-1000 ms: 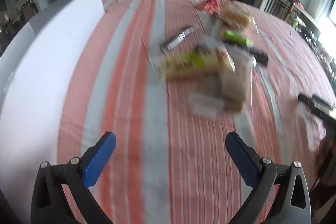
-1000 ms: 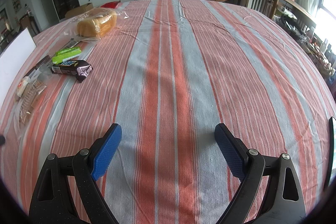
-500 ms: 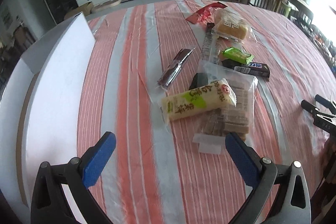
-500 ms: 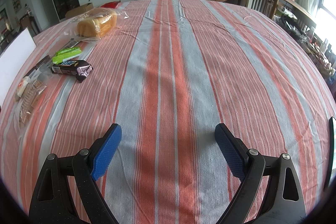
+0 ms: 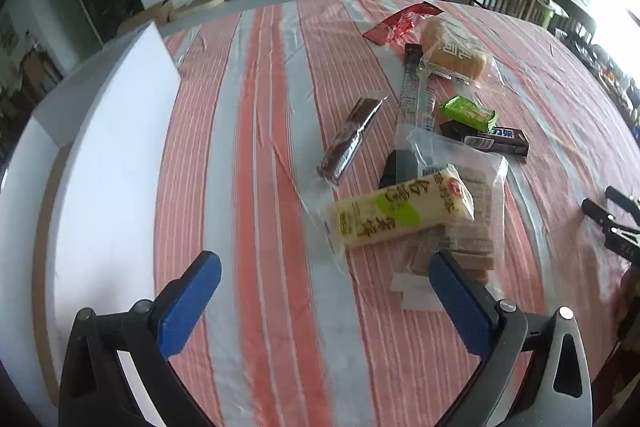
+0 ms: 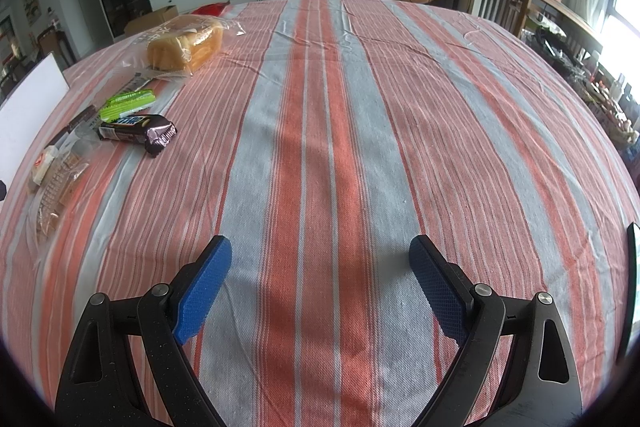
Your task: Organize snacks
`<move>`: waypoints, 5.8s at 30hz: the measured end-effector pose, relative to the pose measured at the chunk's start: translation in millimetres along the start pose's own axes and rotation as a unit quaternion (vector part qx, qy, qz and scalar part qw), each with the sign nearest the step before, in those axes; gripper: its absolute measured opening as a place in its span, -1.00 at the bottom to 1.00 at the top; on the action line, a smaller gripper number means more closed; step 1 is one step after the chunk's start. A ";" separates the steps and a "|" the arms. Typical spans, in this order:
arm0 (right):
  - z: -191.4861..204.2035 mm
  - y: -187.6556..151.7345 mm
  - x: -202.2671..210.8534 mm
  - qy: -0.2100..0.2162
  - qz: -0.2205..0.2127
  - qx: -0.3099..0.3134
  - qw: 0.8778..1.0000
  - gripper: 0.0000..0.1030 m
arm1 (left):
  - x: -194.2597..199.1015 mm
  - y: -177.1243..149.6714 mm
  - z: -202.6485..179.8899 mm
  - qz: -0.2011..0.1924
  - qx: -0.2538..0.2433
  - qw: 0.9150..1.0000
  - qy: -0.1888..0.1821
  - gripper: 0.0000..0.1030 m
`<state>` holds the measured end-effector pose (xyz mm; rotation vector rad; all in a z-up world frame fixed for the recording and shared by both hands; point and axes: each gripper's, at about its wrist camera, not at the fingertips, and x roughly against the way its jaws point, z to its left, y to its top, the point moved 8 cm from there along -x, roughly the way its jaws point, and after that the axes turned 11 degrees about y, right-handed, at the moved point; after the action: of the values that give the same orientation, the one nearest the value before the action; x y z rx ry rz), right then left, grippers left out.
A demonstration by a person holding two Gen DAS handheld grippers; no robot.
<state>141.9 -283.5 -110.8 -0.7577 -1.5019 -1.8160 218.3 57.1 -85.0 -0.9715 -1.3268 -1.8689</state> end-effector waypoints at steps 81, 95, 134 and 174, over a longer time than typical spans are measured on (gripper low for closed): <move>251.7 31.4 -86.6 -0.008 0.121 -0.032 0.992 0.91 | 74.1 -111.1 49.2 -0.074 0.186 0.980 -0.015 -0.45; 191.4 3.0 -11.5 0.194 0.063 -0.077 0.976 0.06 | 76.6 -106.3 19.4 -0.084 0.158 0.983 -0.049 -0.45; 392.4 80.0 133.0 0.462 -0.029 0.050 0.885 0.07 | 182.0 -136.1 239.9 -0.176 0.331 0.927 -0.009 -0.45; 6.0 11.6 11.2 -0.019 -0.028 0.017 0.999 0.69 | -4.1 -22.2 -55.8 -0.088 0.048 0.995 0.007 0.99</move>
<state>144.2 -280.5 -94.0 -0.7446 -1.5891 -1.8225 190.8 10.5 -111.2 -0.8140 -1.5224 -1.9165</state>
